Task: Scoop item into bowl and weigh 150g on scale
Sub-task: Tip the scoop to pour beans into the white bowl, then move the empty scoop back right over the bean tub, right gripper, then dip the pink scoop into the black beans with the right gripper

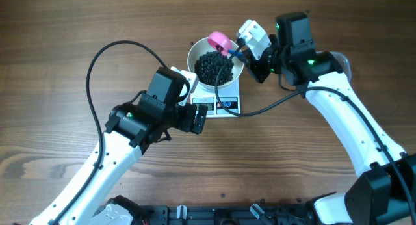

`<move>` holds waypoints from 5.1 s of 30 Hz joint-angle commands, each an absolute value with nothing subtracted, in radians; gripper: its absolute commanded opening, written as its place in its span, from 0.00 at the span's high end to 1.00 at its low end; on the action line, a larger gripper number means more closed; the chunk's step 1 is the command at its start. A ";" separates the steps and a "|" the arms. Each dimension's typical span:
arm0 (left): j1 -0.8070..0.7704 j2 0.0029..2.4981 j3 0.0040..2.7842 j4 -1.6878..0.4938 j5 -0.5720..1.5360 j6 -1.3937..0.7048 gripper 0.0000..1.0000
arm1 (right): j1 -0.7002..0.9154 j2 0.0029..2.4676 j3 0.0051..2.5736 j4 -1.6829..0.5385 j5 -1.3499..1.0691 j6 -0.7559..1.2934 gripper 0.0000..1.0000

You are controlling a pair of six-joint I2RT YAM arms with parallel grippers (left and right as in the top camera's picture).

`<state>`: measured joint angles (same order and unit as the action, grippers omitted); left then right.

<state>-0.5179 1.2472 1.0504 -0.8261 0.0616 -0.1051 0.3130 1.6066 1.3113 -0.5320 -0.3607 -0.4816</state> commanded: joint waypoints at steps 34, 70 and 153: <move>-0.515 1.240 1.070 -0.826 0.070 -0.083 0.00 | 0.242 1.492 1.314 -0.510 -0.387 -0.041 0.96; -0.515 1.240 1.070 -0.826 0.070 -0.082 0.00 | -0.307 1.390 1.314 -0.832 -0.301 -0.366 0.96; -0.515 1.240 1.070 -0.826 0.070 -0.082 0.00 | -0.237 1.717 1.314 -0.900 -0.349 -0.336 0.95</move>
